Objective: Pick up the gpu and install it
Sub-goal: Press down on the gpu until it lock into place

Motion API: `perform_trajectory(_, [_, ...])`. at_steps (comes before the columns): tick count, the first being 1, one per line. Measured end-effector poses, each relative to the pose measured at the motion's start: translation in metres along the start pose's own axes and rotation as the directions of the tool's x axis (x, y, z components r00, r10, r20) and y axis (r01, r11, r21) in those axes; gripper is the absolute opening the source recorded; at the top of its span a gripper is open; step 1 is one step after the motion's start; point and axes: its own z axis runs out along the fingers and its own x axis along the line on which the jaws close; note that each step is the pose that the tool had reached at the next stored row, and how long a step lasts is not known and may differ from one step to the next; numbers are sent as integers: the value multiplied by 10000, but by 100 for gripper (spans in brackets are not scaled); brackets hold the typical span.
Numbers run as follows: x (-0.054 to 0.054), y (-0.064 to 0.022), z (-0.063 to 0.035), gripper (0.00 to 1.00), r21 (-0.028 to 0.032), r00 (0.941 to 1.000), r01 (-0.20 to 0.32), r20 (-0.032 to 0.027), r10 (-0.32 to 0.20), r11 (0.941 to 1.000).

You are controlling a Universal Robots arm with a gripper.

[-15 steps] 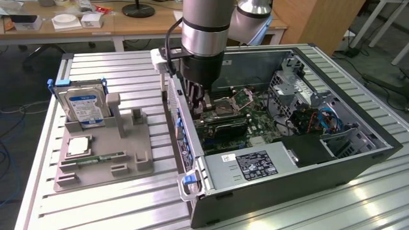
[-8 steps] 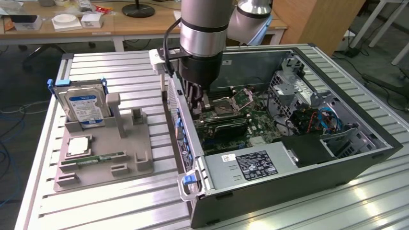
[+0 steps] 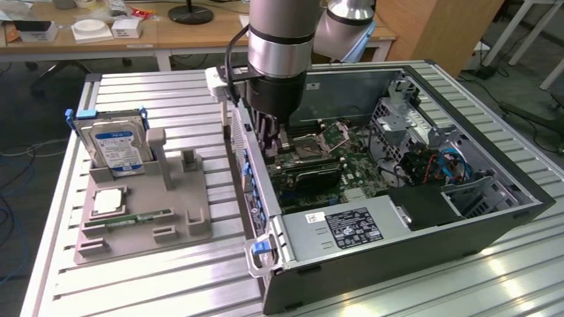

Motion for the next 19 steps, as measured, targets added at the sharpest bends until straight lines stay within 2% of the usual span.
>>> perform_trajectory(10, [-11,-18,20,10,-4,10000,-3,3,3,10000])
perform_trajectory(19, [5,-219,18,10,-37,10000,0,2,0,10000])
